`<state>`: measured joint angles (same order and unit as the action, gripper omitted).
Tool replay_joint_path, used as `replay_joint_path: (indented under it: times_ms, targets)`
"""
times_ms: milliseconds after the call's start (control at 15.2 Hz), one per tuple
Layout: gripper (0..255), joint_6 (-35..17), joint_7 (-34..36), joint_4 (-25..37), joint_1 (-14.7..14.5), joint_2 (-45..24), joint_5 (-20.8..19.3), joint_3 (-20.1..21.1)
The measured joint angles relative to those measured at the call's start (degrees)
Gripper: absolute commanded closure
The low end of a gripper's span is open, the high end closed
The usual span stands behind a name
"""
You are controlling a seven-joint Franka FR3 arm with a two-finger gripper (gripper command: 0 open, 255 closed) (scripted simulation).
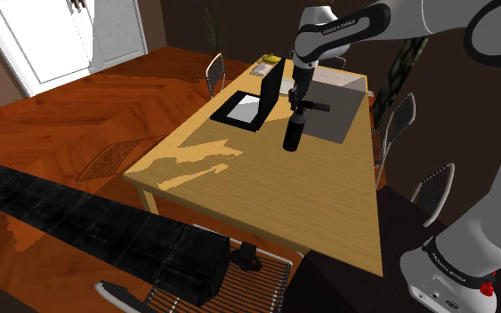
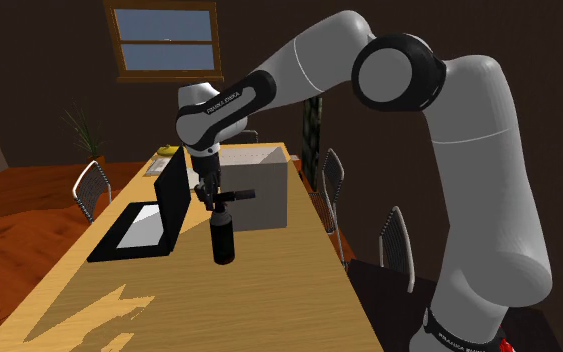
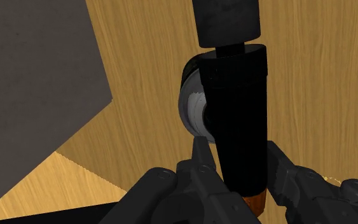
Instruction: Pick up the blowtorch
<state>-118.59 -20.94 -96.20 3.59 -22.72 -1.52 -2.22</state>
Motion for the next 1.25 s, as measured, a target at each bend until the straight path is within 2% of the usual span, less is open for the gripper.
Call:
replay_joint_path:
  times_ms: [396, 1254]
  targets:
    - [255, 1.3, -0.1, 0.6, 0.0, 0.5, 0.0, 0.0]
    - [255, 9.7, -0.3, 6.5, 0.0, 3.1, 0.0, 0.0]
